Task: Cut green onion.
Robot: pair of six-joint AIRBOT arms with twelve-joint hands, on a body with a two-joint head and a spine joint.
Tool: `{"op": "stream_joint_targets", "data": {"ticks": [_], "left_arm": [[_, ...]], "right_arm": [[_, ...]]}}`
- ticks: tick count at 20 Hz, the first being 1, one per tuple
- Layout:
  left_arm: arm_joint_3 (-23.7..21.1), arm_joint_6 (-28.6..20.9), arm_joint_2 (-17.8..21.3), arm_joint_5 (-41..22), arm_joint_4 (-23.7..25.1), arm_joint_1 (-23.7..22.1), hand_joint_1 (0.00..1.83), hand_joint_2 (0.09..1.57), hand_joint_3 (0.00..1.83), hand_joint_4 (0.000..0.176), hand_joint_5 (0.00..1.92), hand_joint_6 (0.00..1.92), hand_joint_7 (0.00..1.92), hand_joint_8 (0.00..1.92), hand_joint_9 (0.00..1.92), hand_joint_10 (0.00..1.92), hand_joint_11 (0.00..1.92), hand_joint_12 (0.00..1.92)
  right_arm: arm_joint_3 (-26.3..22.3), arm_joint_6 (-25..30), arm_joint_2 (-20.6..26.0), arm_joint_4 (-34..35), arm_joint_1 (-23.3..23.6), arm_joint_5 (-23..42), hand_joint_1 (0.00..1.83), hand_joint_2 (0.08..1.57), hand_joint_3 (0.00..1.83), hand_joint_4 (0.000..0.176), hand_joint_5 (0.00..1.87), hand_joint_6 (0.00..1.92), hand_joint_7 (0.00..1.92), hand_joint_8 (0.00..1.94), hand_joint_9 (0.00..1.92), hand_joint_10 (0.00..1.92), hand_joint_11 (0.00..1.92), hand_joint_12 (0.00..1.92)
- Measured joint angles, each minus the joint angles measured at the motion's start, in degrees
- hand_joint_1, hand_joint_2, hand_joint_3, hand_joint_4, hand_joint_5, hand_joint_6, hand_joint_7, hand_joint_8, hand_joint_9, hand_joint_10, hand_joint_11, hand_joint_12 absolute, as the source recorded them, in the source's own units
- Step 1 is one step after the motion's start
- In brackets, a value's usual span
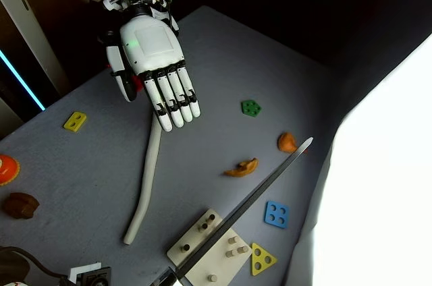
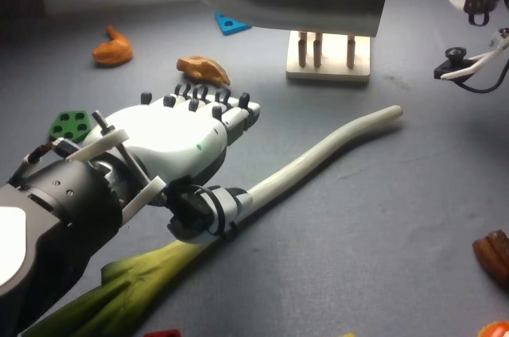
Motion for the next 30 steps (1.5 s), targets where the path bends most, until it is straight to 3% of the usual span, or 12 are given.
{"op": "stream_joint_targets", "data": {"ticks": [10,14,17,18,19,24,29,30], "left_arm": [[0.4,1.5,0.3,-1.2,0.3,-0.2,0.38,1.44,0.00,0.005,0.00,0.00,0.02,0.00,0.04,0.00,0.00,0.22],[0.4,1.9,0.4,-1.4,0.3,-0.2,0.32,1.46,0.01,0.014,0.00,0.00,0.01,0.00,0.01,0.00,0.00,0.07],[0.4,1.9,0.4,-1.6,0.3,-0.2,0.32,1.46,0.01,0.015,0.00,0.00,0.01,0.00,0.01,0.00,0.00,0.06],[0.4,1.9,0.4,-1.6,0.3,-0.2,0.38,1.45,0.00,0.006,0.00,0.00,0.03,0.00,0.05,0.00,0.00,0.19],[0.4,1.9,0.4,-1.6,0.3,-0.2,0.39,1.45,0.00,0.000,0.00,0.00,0.02,0.00,0.03,0.00,0.00,0.16],[0.4,2.0,0.4,-1.6,0.1,-0.4,0.31,1.46,0.01,0.004,0.00,0.00,0.00,0.00,0.02,0.00,0.00,0.12],[0.8,2.0,0.7,-1.7,0.2,-0.5,0.35,1.46,0.00,0.017,0.00,0.00,0.00,0.00,0.01,0.00,0.00,0.03],[0.8,2.0,0.7,-1.6,0.2,-0.5,0.38,1.45,0.00,0.011,0.00,0.00,0.00,0.00,0.02,0.00,0.00,0.03]], "right_arm": [[0.0,0.2,0.5,-1.9,-0.8,0.7,1.57,1.13,0.00,0.176,1.24,1.92,1.40,1.94,1.48,1.92,1.56,1.92],[0.0,0.2,0.5,-1.6,-0.8,0.7,1.57,1.11,0.00,0.176,1.21,1.92,1.42,1.94,1.48,1.92,1.57,1.92],[0.0,0.2,0.5,-1.7,-0.8,0.6,1.57,1.11,0.00,0.176,1.21,1.92,1.42,1.94,1.48,1.92,1.57,1.92],[0.0,0.2,0.5,-1.7,-0.8,0.5,1.57,1.12,0.00,0.176,1.21,1.92,1.41,1.94,1.48,1.92,1.56,1.92],[0.0,0.2,0.5,-1.6,-0.8,0.2,1.56,1.12,0.00,0.176,1.24,1.92,1.40,1.94,1.49,1.92,1.58,1.92],[0.0,0.1,0.1,-0.8,-1.7,-0.7,1.57,1.13,0.00,0.176,1.24,1.92,1.41,1.94,1.50,1.92,1.59,1.92],[0.5,0.1,-1.2,-0.4,-1.9,-1.0,1.58,1.11,0.00,0.176,1.21,1.92,1.43,1.94,1.50,1.92,1.57,1.92],[1.9,0.1,-2.3,-0.5,-2.2,-1.1,1.57,1.11,0.00,0.176,1.22,1.92,1.43,1.94,1.50,1.92,1.57,1.92]]}}
